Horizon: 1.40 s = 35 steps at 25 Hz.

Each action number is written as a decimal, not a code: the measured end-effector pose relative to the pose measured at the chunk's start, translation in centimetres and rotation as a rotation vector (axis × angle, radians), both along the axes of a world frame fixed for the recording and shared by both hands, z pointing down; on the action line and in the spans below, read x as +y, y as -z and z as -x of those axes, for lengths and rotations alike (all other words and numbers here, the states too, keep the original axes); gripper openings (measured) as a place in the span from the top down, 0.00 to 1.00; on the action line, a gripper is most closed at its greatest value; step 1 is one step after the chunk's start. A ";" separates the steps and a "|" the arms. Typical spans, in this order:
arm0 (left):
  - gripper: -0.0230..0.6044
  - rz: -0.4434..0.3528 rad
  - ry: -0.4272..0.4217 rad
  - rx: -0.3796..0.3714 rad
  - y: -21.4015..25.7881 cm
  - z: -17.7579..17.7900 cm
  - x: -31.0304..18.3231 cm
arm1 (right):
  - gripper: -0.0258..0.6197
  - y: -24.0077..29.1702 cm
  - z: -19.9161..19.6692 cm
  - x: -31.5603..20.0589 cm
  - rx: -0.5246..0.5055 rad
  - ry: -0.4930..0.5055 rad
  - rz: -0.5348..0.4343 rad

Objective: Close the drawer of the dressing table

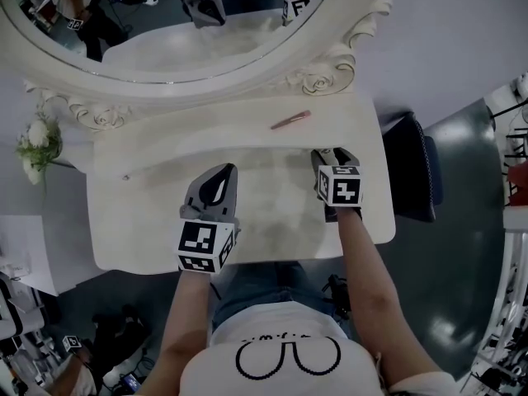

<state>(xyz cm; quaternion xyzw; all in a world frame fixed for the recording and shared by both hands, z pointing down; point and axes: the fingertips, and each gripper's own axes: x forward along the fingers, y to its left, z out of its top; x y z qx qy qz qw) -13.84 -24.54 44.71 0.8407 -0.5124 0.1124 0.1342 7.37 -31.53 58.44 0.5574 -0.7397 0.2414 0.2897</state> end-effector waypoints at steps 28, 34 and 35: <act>0.97 -0.225 -0.086 0.018 9.9 -6.5 -0.7 | 0.34 23.0 -3.8 7.4 -0.132 0.067 -0.501; 0.97 -0.303 -0.099 0.027 13.2 -7.5 -0.7 | 0.96 28.3 -5.4 9.8 -0.090 0.057 -0.669; 0.97 -0.320 -0.102 0.029 14.0 -7.7 -0.6 | 0.96 29.0 -5.5 10.2 -0.086 0.060 -0.687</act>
